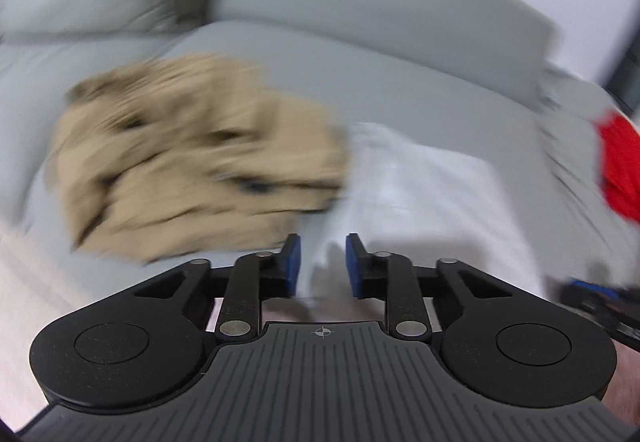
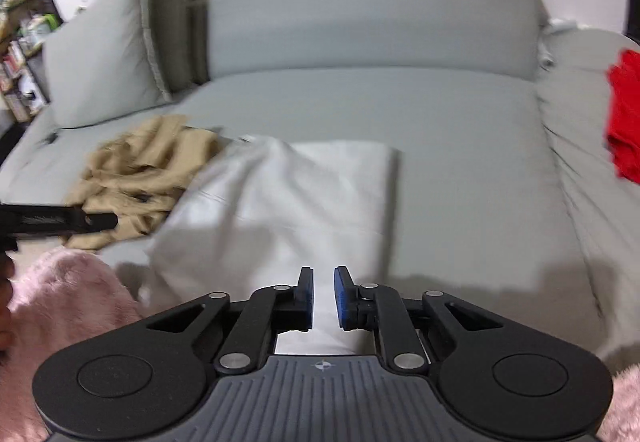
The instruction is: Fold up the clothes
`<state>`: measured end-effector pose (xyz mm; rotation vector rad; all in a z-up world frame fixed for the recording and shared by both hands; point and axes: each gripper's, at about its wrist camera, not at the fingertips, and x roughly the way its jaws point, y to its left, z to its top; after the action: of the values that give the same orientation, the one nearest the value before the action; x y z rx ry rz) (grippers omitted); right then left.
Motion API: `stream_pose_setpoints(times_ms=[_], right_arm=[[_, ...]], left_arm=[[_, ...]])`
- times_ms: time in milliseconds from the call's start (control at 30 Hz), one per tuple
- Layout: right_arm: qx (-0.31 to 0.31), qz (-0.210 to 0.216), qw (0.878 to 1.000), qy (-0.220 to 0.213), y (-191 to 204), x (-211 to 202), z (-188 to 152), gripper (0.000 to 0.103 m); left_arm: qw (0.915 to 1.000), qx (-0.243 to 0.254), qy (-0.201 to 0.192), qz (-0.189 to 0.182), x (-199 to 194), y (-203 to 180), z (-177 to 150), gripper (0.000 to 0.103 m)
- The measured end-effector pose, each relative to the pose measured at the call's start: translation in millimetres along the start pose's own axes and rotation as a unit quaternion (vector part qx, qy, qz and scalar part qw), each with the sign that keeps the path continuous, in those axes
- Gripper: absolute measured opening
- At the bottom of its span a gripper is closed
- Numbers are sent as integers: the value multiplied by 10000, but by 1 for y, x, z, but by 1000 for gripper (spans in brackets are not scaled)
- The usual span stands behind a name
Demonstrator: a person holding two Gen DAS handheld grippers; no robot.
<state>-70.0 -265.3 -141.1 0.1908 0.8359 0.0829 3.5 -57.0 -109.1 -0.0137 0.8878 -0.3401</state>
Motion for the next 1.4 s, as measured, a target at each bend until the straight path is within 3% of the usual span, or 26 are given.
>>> stream_pose_setpoints(times_ms=[233,333,400,467,633,767,1400], right_arm=[[-411,-127,9990,-91,17,16,-4,14],[-582,-319,9973,302,12,37,-12,12],[-671,-404,9961,418,8,38,-18,9],[-703,-472,9952,492,9,34,-19,9],[-602,-489,9962,386,6,22,-22,12],[-432,-380,9981,207,1,13,-25,18],[-212,-247,9995,-45,-3,4,-22,20]], left_arm=[[9992,394,105,47,44,-46,-5,25],[9951,340,725,574,72,-38,-14,25],[9946,141,851,583,74,-29,-13,25],[9928,308,839,796,70,-33,-17,16],[9891,562,661,1191,58,-40,-24,23],[9908,405,546,1174,52,-36,-24,26],[9912,488,176,1215,40,-43,-21,35]])
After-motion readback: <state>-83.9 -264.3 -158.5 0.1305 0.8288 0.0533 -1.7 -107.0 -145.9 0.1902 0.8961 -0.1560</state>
